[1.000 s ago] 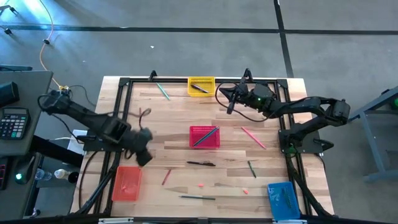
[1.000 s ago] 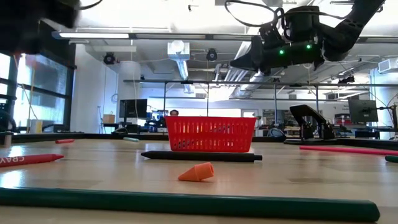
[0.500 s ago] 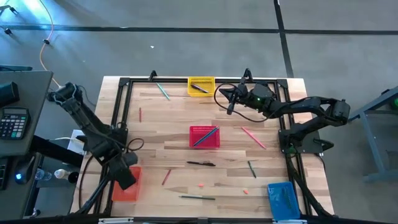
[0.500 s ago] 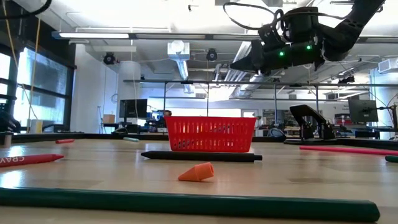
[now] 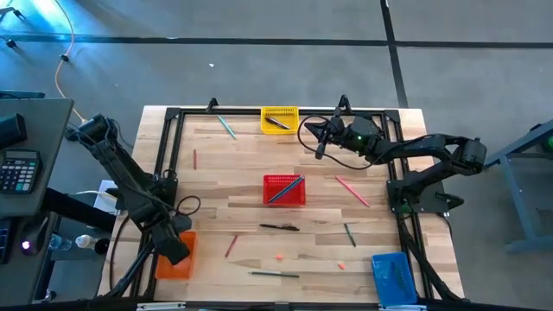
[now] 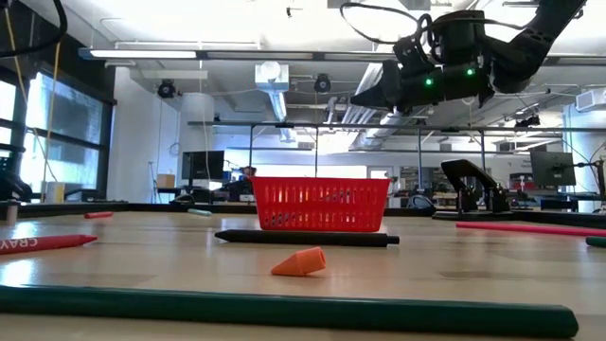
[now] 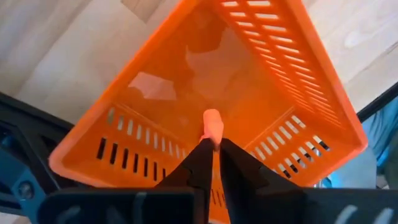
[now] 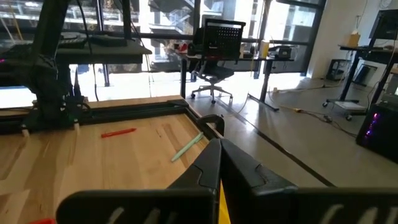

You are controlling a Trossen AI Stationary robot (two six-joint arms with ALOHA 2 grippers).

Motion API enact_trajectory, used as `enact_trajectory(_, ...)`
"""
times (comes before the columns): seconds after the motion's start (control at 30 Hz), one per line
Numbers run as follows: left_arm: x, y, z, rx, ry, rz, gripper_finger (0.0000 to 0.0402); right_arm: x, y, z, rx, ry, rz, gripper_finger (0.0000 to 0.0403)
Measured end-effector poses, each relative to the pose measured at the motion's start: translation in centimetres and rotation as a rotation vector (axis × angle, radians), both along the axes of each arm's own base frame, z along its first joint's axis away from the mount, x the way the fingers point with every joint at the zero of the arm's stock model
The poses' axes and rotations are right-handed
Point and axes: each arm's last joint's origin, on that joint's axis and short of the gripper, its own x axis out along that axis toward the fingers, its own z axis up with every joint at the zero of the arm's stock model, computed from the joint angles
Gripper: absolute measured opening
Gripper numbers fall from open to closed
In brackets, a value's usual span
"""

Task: Sort crayons/erasers/pens/pencils in bins
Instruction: Put the orange eraser into the orange bin, then put the red crayon into the blue bin

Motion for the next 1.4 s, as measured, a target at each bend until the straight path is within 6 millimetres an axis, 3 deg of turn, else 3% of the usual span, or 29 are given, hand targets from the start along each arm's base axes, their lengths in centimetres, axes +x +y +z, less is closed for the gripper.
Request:
enact_trajectory(0.4,0.9,0.2,0.5,-0.019,-0.024,0.03,0.0076,0.0,0.0,-0.1,-0.004,0.009,0.0,0.0)
enact_trajectory(0.6,1.8,-0.1,3.0,-0.019,-0.101,-0.061,0.0091,0.0,0.0,-0.1,-0.004,0.01,0.0,0.0)
enact_trajectory(0.83,3.9,0.1,6.6,-0.016,-0.279,-0.101,0.0073,0.0,0.0,-0.1,-0.005,0.013,0.0,0.0)
enact_trajectory(0.93,4.9,1.8,6.7,0.132,-0.354,-0.091,0.0051,0.0,0.0,-0.1,-0.014,0.017,0.0,0.0)
enact_trajectory(1.1,7.2,6.5,5.3,0.424,-0.456,-0.095,0.0006,0.0,0.0,-0.3,-0.011,0.042,0.0,0.0)
enact_trajectory(1.27,9.6,11.2,3.0,0.486,-0.642,-0.039,0.0002,-0.3,-0.3,-1.3,-0.007,0.152,-0.002,0.0)
enact_trajectory(1.4,9.9,14.7,1.3,0.514,-0.694,0.069,0.0001,-0.5,-0.5,-1.6,0.019,0.169,0.069,0.0)
